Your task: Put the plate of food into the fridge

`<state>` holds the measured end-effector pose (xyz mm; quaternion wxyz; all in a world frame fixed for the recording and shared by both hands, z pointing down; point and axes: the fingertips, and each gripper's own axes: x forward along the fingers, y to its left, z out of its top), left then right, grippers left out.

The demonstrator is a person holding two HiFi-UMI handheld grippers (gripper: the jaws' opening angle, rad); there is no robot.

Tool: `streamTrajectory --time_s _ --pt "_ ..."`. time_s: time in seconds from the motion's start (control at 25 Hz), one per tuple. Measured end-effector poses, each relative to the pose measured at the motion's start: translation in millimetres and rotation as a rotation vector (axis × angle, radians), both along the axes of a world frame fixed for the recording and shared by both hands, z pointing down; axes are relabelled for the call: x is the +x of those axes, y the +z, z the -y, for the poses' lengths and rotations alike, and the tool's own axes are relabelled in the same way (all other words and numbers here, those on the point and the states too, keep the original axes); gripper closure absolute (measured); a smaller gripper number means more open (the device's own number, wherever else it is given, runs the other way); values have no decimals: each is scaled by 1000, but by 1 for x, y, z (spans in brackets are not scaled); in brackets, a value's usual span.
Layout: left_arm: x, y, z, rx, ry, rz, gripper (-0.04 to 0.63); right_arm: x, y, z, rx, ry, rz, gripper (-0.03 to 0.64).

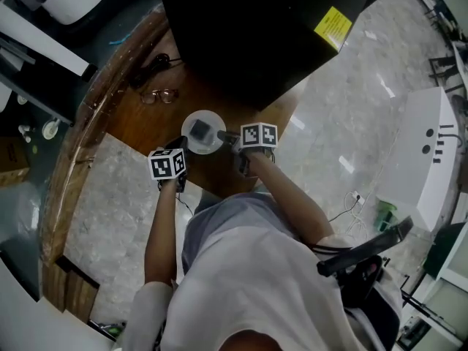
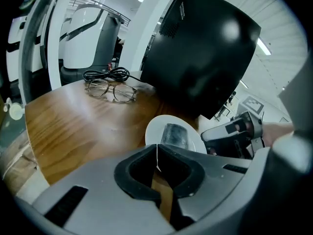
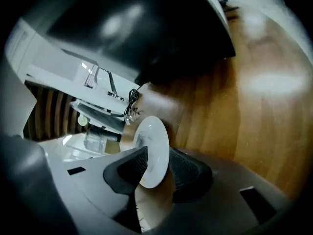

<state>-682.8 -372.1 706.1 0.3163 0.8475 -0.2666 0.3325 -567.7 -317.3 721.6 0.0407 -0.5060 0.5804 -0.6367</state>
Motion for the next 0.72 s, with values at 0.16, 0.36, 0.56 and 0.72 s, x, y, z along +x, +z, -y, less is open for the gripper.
streamTrajectory --time_s 0.16,0.36,0.56,0.72 --pt "-3 -1 3 5 -13 -18 575 -5 -1 4 0 59 124 492" --pt "-9 -2 10 15 -24 -28 575 -10 1 6 -10 115 194 549" --pt "3 1 7 24 20 -12 576 -23 -5 15 34 170 348 561" --pt "0 5 15 27 16 -12 576 -29 -3 22 64 180 337 571"
